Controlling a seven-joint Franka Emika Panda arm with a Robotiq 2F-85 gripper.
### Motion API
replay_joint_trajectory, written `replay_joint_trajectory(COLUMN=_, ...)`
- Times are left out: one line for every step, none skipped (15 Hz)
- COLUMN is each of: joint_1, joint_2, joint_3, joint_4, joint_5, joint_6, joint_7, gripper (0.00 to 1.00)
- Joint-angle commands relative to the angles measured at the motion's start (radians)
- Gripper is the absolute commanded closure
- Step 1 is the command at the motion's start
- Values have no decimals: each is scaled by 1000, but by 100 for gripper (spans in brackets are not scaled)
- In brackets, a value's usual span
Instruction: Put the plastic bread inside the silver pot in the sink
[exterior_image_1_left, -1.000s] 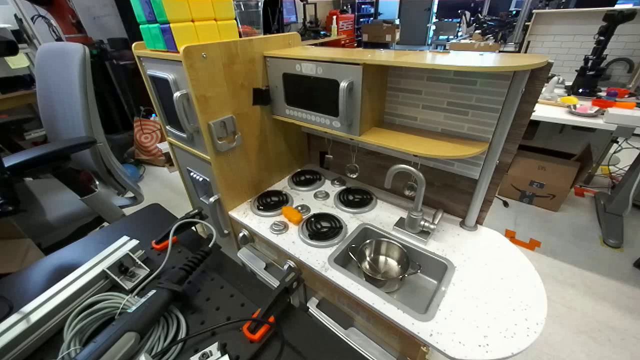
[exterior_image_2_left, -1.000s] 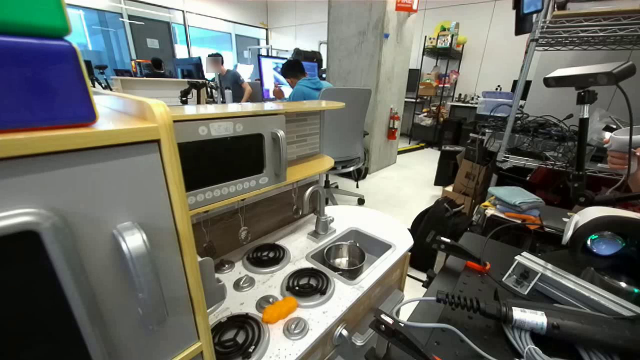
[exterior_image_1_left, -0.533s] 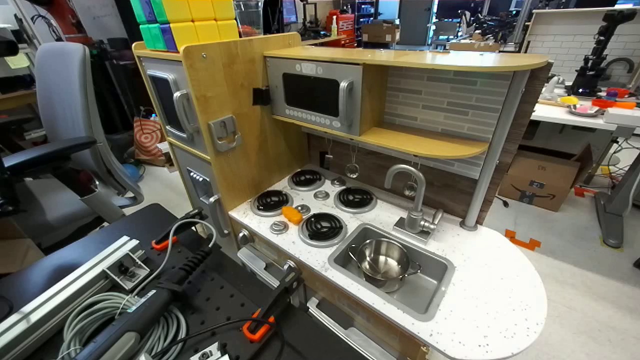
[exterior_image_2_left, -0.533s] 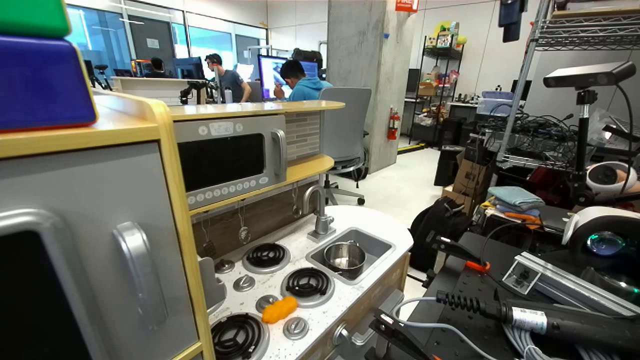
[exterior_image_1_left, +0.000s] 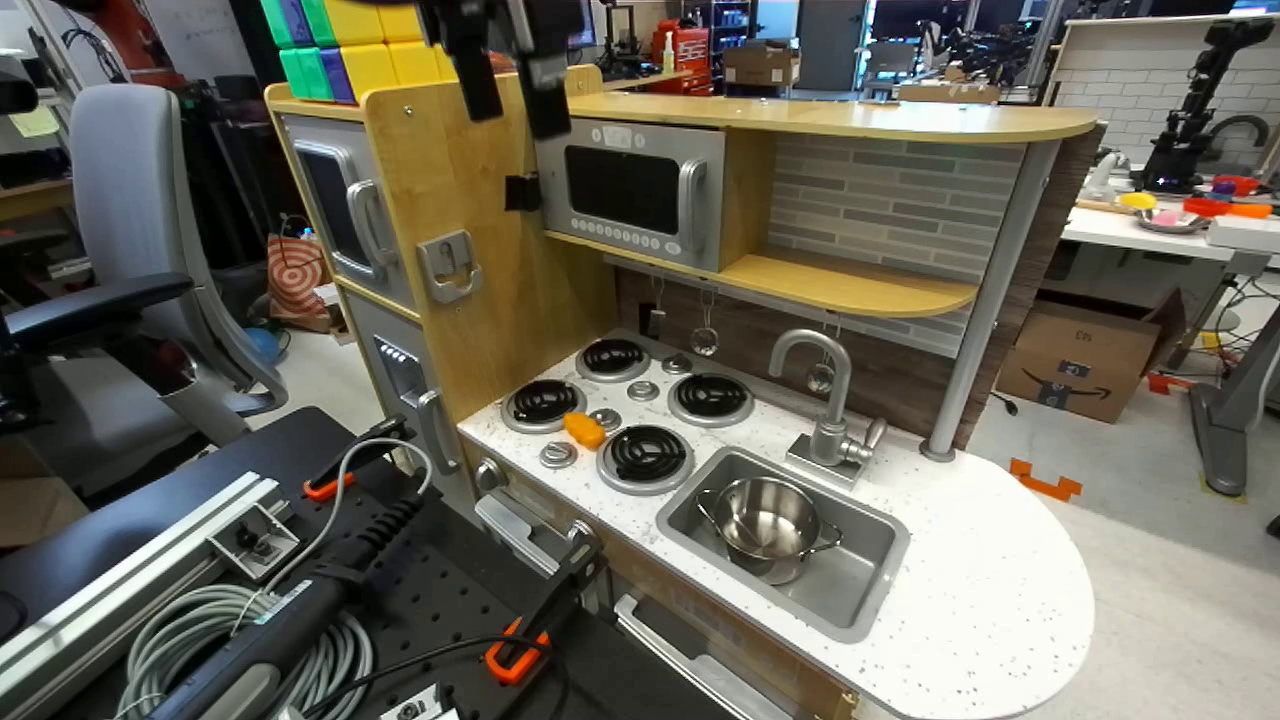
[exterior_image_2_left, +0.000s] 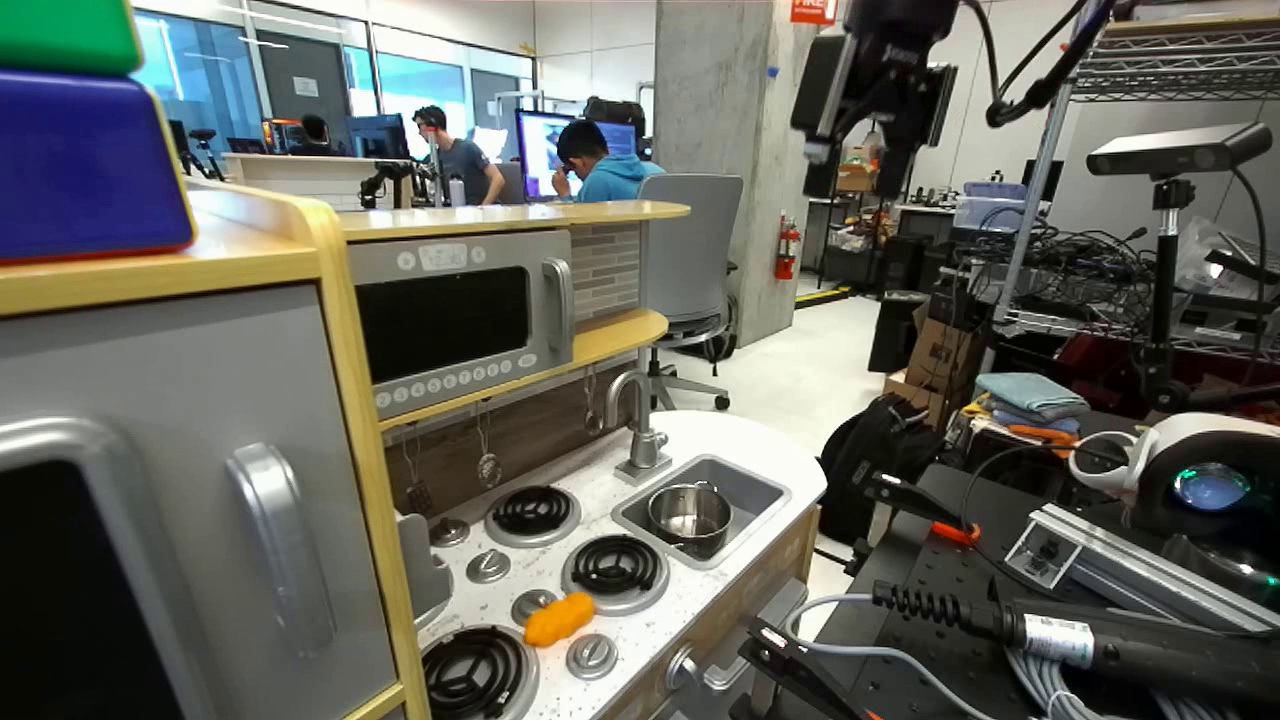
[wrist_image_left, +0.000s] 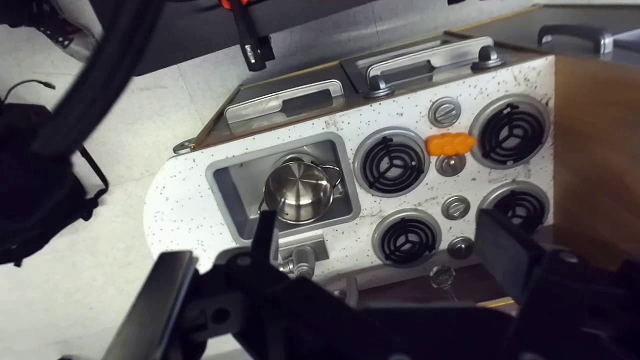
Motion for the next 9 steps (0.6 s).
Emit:
replay_joint_trajectory(joint_1=-60, joint_2=168, joint_3=125, joint_4=-29, joint_5=-33, joint_6=176, joint_7=273, gripper=0)
replay_joint_trajectory(joint_1=-54, joint_2=226, joint_3=144, joint_4=-10, joint_5=-33, joint_6=158, joint_7=314, gripper=0)
replay_joint_trajectory(joint_1=-39, joint_2=285, joint_3=147, joint_4=22, joint_5=-13, joint_6=108, joint_7=324, gripper=0)
replay_joint_trajectory(joint_1=-27, joint_2=319, joint_3=142, joint_4=47, joint_5=3, joint_6=63, joint_7=320, gripper=0)
replay_joint_trajectory(joint_1=-25, joint_2=227, joint_3=132, joint_4=-27, joint_5=-14, joint_6=119, joint_7=295, gripper=0)
replay_joint_trajectory(joint_1=-19, joint_2=269, joint_3=133, joint_4=-12, joint_5=-14, joint_6=113, joint_7=309, gripper=0)
replay_joint_trajectory(joint_1=-16, joint_2=299, joint_3=130, joint_4=3, joint_5=-14, joint_6=112, joint_7=312, gripper=0)
replay_joint_trajectory(joint_1=-15, joint_2=317, joint_3=128, joint_4=14, joint_5=-13, joint_6=111, joint_7=313, gripper=0)
replay_joint_trajectory(joint_1=-14, joint_2=325, joint_3=127, joint_4=22, joint_5=-13, joint_6=108, joint_7=313, gripper=0)
